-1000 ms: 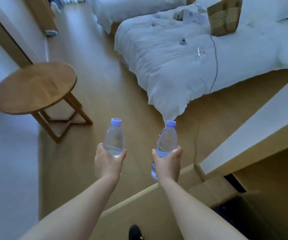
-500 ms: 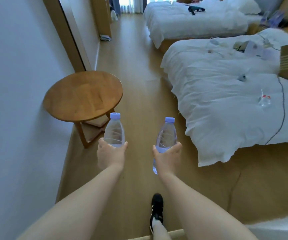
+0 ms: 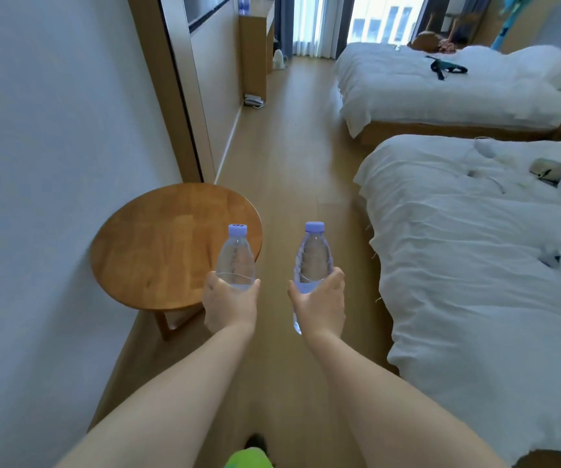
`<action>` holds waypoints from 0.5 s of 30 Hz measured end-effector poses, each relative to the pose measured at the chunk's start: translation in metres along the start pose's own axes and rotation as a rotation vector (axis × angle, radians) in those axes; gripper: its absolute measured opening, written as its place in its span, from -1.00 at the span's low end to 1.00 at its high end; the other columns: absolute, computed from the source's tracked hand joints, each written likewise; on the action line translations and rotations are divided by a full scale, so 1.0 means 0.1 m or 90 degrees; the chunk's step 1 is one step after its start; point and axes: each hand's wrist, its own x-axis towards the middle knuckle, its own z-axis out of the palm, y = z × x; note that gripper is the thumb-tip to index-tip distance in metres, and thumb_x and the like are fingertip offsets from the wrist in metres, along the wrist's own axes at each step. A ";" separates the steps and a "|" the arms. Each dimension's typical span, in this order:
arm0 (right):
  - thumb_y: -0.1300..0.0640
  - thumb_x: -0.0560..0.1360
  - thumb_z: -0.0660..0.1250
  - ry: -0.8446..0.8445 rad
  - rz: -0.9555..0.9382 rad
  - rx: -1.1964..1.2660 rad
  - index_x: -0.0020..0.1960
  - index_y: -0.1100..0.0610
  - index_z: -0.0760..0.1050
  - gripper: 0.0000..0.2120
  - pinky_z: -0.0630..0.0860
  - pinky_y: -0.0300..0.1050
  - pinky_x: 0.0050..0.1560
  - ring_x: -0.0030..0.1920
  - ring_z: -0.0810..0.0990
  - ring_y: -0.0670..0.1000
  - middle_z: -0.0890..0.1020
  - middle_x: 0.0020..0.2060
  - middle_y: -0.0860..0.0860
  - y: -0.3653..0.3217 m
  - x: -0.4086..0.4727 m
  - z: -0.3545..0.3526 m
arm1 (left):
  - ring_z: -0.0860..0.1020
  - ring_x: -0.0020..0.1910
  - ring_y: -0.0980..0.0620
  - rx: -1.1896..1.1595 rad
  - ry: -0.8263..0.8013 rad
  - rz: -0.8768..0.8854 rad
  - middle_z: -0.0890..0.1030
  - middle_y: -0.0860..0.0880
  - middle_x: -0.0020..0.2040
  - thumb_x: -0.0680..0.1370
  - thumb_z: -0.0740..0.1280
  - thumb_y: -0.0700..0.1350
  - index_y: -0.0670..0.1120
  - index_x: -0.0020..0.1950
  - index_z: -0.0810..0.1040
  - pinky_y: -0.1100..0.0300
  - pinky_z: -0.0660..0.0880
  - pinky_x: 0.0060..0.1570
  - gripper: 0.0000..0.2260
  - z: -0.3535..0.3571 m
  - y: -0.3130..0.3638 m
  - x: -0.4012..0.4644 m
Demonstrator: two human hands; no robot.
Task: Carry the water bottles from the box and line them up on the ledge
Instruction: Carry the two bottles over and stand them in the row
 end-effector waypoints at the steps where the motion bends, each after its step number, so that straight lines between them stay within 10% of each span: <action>1: -0.18 0.40 0.47 -0.003 -0.008 -0.006 0.41 0.16 0.19 -0.22 0.55 0.11 0.15 0.22 0.51 0.09 0.44 0.25 0.05 -0.07 0.20 0.05 | 0.50 0.19 -0.14 0.002 0.005 -0.001 0.50 -0.06 0.21 0.37 0.46 0.17 -0.11 0.31 0.33 -0.10 0.50 0.10 -0.35 0.09 0.11 0.15; 15: -0.19 0.43 0.41 0.043 0.012 -0.034 0.43 0.18 0.16 -0.22 0.51 0.11 0.18 0.28 0.48 0.11 0.42 0.33 0.06 -1.28 2.95 0.76 | 0.41 0.31 -0.14 -0.001 0.019 0.048 0.45 -0.13 0.31 0.37 0.50 0.14 -0.16 0.39 0.28 -0.05 0.42 0.16 -0.27 1.34 1.99 2.41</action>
